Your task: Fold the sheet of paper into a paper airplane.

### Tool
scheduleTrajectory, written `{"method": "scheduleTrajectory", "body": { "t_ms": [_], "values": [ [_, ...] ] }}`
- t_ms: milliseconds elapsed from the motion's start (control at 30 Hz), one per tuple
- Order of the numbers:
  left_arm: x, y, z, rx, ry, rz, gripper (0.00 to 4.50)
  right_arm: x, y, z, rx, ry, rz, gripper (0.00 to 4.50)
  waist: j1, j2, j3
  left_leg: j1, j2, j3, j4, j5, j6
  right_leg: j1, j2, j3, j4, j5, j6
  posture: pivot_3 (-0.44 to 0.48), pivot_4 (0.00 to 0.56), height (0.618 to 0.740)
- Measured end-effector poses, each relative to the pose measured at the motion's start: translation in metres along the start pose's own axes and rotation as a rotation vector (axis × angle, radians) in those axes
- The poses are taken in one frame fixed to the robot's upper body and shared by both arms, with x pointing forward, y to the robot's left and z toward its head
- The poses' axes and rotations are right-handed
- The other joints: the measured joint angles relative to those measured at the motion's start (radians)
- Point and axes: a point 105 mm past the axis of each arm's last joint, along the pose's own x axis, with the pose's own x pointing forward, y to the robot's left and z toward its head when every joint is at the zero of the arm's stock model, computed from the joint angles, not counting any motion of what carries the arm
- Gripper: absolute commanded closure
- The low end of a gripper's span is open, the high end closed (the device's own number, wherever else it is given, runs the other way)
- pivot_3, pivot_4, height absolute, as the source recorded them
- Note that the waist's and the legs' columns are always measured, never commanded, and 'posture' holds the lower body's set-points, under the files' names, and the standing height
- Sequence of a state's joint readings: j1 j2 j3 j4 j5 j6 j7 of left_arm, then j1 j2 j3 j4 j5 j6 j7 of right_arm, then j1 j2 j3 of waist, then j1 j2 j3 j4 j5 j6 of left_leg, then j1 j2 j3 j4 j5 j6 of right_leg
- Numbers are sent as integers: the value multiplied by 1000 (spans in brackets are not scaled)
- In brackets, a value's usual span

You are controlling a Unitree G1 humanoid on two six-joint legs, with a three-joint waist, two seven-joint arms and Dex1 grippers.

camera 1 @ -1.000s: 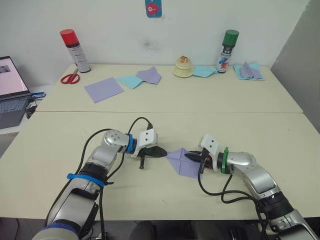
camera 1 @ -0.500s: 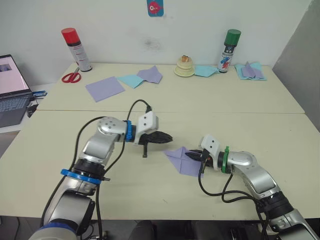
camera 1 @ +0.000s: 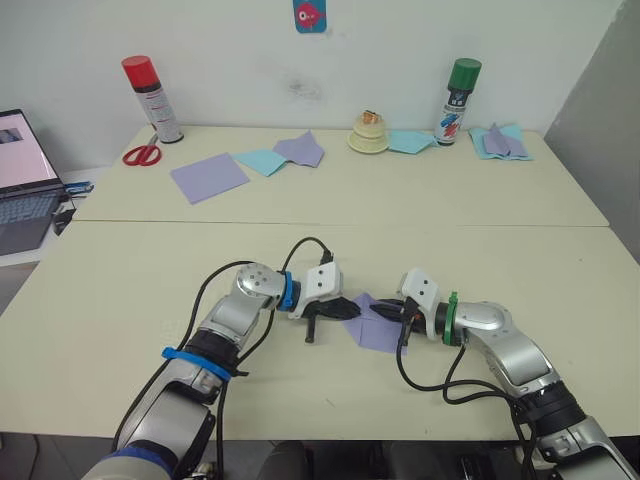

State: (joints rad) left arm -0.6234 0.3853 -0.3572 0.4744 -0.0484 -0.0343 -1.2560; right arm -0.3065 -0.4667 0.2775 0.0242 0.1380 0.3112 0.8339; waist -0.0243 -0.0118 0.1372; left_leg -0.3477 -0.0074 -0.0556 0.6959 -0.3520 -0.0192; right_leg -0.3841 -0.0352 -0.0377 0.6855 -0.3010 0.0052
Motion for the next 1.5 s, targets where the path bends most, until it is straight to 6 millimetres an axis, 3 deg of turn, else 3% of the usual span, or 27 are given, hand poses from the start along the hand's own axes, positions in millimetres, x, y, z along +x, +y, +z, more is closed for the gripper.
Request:
{"method": "scheduleTrajectory", "body": {
  "t_ms": [300, 400, 567, 733, 800, 900, 1067, 1200, 1500],
  "values": [
    [2, 4, -5, -34, -9, 12, 4500, 0, 0, 0, 3, -3, -1, 4460, 0, 0, 0, 1, 0, 0, 0, 0, 0, 1, 0, 0, -1, 0, 0, 0, 150, 717],
    [2, 4, -6, -31, -9, 12, 4500, -1, -2, 2, 6, -11, -11, 3922, 0, 0, 0, 1, 0, 0, 0, 0, 0, 1, 0, 0, -1, 0, 0, 0, 150, 717],
    [3, 3, -6, -19, -12, 6, 4500, -17, -15, 2, 57, -17, -64, 2142, 1, 1, 0, -1, 0, -1, -1, 0, 0, 1, 0, 0, -4, 0, 0, 0, 150, 717],
    [3, 2, -7, -15, -11, 2, 4500, -52, -30, 30, 104, -109, -101, 2142, 5, 1, 1, -1, 0, -1, -1, 0, 0, 1, -1, -1, -4, 0, 0, 0, 150, 717],
    [4, 2, -7, -12, -11, -1, 4500, -60, -20, 40, 59, -119, -78, 2142, 7, 1, 1, -1, 0, -1, -2, 0, 0, 1, 0, -1, -4, 0, 0, 0, 150, 717],
    [4, 2, -8, -9, -12, -1, 4500, -55, 1, 35, 44, -97, -19, 2754, 7, 1, 1, 0, 0, -1, -2, -1, 1, 1, 0, -1, -4, 0, 0, 0, 150, 717],
    [5, 2, -7, 4, -16, -2, 4500, -26, 28, 23, -10, -55, 28, 4483, 8, 1, 1, 0, -1, -1, -2, -1, 1, 2, 0, -1, -4, 0, 0, 0, 150, 717],
    [7, 1, -7, 15, -16, -7, 4500, -12, 32, 13, -27, -29, 14, 4483, 15, 1, 1, 0, -1, -1, -2, -1, 1, 2, 0, -1, -4, 0, 0, 0, 150, 717],
    [9, 0, -7, 53, -11, 1, 4500, -6, 26, 2, -20, -5, -14, 4483, 17, 1, 0, 1, -1, -1, -2, 0, 1, 4, 0, -1, -5, 0, 0, 0, 150, 717]
  ]
}}
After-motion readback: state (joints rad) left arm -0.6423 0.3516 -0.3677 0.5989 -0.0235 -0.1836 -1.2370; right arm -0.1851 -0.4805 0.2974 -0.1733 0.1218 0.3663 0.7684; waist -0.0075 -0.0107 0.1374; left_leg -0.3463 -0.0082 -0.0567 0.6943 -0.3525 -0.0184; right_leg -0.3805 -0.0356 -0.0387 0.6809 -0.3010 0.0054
